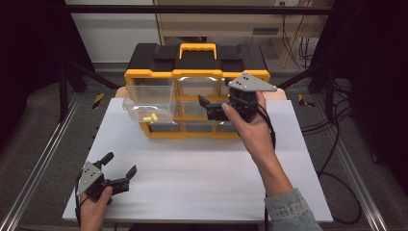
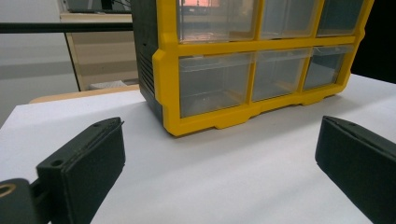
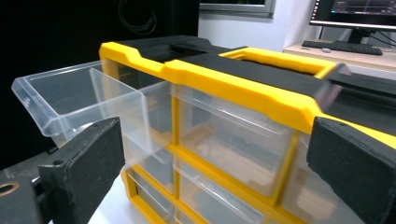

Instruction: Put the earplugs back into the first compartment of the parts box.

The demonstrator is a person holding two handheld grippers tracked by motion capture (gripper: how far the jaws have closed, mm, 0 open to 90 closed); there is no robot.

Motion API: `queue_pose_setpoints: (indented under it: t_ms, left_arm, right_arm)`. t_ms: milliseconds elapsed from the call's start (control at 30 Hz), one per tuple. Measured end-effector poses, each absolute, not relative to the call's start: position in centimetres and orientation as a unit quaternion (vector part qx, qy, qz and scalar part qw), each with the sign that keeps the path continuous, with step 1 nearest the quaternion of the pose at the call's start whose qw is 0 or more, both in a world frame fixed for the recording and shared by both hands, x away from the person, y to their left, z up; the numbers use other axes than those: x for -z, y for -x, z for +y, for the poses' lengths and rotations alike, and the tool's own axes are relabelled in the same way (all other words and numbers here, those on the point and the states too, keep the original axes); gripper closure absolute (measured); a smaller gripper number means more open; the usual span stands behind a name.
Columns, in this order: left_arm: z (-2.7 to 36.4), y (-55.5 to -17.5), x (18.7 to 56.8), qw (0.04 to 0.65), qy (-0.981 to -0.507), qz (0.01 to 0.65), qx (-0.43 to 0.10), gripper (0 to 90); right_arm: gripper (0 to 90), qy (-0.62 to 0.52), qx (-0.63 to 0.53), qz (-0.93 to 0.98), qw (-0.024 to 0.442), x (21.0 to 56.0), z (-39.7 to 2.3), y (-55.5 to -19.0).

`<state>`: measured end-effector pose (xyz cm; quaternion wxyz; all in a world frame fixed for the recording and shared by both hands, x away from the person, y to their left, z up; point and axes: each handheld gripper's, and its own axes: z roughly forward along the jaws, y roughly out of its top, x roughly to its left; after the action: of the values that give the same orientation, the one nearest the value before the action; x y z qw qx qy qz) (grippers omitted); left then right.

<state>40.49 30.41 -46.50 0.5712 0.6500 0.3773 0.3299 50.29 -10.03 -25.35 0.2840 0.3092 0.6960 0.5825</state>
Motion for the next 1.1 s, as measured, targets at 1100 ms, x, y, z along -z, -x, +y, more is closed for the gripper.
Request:
queue_pose_setpoints:
  t_ms: [1100]
  left_arm:
    - [31.8,-40.1,46.2,0.570,-0.645,0.381,-0.338,1.1]
  right_arm:
    - [6.0,-0.352,-0.589,0.648,0.330,30.0,-21.0,-46.6]
